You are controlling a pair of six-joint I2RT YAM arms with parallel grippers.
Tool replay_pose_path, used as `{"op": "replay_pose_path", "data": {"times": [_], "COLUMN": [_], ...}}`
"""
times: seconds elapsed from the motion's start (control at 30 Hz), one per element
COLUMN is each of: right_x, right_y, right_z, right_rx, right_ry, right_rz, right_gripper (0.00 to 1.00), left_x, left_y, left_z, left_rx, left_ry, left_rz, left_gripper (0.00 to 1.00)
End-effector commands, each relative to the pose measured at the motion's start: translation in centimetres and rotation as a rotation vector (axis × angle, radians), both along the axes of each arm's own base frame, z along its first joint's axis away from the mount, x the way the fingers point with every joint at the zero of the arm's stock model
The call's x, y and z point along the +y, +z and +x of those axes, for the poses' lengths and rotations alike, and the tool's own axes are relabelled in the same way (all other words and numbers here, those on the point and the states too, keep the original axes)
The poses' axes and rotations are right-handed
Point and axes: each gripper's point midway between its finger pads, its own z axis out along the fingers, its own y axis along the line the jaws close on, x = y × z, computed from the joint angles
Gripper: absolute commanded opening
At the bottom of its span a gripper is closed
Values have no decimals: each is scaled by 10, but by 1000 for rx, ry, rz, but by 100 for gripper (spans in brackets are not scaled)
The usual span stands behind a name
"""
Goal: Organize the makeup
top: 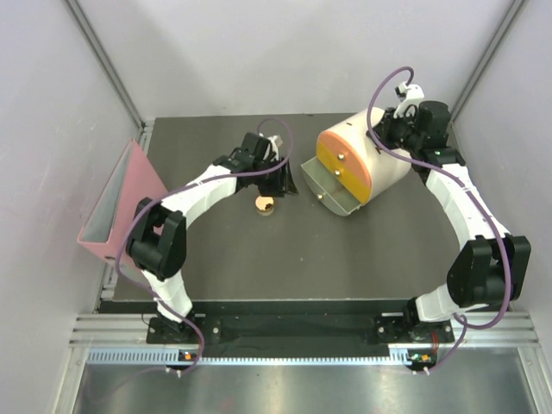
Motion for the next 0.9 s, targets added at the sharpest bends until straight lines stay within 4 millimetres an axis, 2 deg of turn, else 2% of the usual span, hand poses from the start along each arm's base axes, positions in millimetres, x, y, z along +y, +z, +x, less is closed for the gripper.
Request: {"op": "replay_pose_path", "data": {"times": [0.0,0.07,0.13,0.27,0.5,0.63,0.87], "right_x": [-13,-14,-14,-13,-13,-14,-13], "right_y": [-152,-152,-154,-154,-156,-156,-157], "right_z": [-87,-87,-87,-88,-90,-91,-90], "right_rx": [616,614,619,620,627,628,633], "right_ry": [-19,-17,-17,-10,-4,-2,2], "right_rz": [-101,-103,-103,-103,-110,-113,-115], "right_gripper": [6,6,6,6,6,6,6], "left_x": [73,84,98,111,105,104,84], "left_y": [0,-1,-12,-29,-56,-62,-65], "left_z": [6,10,6,1,2,8,14], "left_rx": [-88,-94,-52,6,58,63,63], "left_ry": [68,86,104,133,106,114,92], "left_rz": [405,474,552,633,643,647,567], "left_gripper": [60,61,62,63,64,66,69]}}
